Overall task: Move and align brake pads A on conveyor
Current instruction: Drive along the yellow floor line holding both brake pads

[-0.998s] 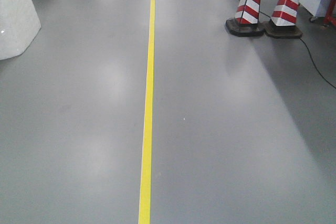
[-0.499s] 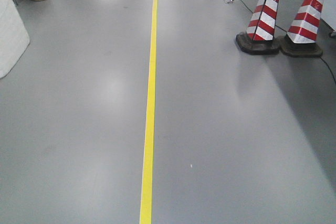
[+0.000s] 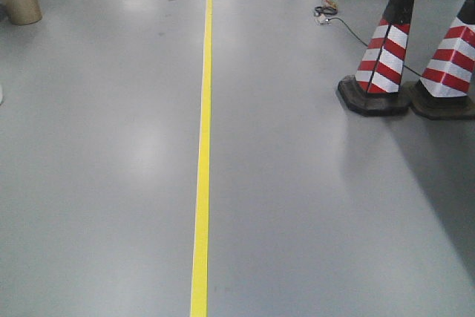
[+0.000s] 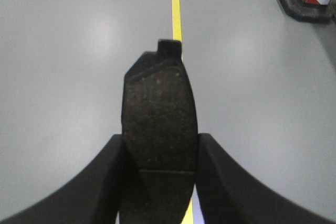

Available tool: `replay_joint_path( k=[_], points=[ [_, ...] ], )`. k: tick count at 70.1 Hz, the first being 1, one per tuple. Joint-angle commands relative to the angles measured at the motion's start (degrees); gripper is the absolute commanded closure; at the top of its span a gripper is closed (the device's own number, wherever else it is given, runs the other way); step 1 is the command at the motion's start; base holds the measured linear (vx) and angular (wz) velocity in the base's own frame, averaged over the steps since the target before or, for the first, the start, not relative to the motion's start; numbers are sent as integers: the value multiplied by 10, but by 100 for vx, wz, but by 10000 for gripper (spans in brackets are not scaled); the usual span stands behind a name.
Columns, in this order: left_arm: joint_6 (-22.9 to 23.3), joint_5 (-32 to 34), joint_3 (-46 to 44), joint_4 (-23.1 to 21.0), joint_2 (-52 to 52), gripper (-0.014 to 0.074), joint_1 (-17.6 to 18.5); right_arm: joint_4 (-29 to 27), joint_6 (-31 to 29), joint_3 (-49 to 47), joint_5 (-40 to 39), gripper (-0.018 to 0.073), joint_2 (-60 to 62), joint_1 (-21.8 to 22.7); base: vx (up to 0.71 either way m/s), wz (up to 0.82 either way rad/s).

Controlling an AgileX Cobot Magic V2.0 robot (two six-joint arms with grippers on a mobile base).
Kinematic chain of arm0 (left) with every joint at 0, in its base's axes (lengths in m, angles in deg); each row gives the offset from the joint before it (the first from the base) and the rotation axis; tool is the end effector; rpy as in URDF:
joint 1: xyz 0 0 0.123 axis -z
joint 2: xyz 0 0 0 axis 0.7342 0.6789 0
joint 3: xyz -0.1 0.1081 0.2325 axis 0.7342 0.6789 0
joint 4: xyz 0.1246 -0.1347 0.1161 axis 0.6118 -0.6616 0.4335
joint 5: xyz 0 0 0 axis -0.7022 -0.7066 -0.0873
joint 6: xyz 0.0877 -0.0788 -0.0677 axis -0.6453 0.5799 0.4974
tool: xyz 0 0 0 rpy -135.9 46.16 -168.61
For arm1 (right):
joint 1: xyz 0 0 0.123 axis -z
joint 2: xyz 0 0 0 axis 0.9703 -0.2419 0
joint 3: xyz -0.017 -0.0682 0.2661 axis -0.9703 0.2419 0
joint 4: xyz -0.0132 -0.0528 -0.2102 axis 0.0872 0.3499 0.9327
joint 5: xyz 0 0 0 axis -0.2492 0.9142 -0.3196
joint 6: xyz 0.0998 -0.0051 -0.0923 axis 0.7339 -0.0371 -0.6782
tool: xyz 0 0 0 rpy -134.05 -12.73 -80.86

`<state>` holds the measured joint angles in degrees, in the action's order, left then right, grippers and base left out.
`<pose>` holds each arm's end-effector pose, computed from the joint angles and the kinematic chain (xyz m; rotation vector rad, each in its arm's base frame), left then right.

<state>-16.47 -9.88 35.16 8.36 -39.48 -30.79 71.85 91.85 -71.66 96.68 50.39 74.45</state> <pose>0.0289 0.0225 0.2623 -0.1394 2.1614 -0.0967 0.0735 -0.0130 0.2343 0.0958 2.1057 -0.0671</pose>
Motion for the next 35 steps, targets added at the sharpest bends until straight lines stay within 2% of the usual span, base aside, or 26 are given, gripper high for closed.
replay_joint_path(
  k=[1,35],
  points=[
    [-1,50,-17,10,9,603,0,11,-5,-16,-52,566,-8,2,86,-4],
    [-1,50,-17,9,9,603,0,10,-5,-16,-53,566,-8,2,82,1]
  ],
)
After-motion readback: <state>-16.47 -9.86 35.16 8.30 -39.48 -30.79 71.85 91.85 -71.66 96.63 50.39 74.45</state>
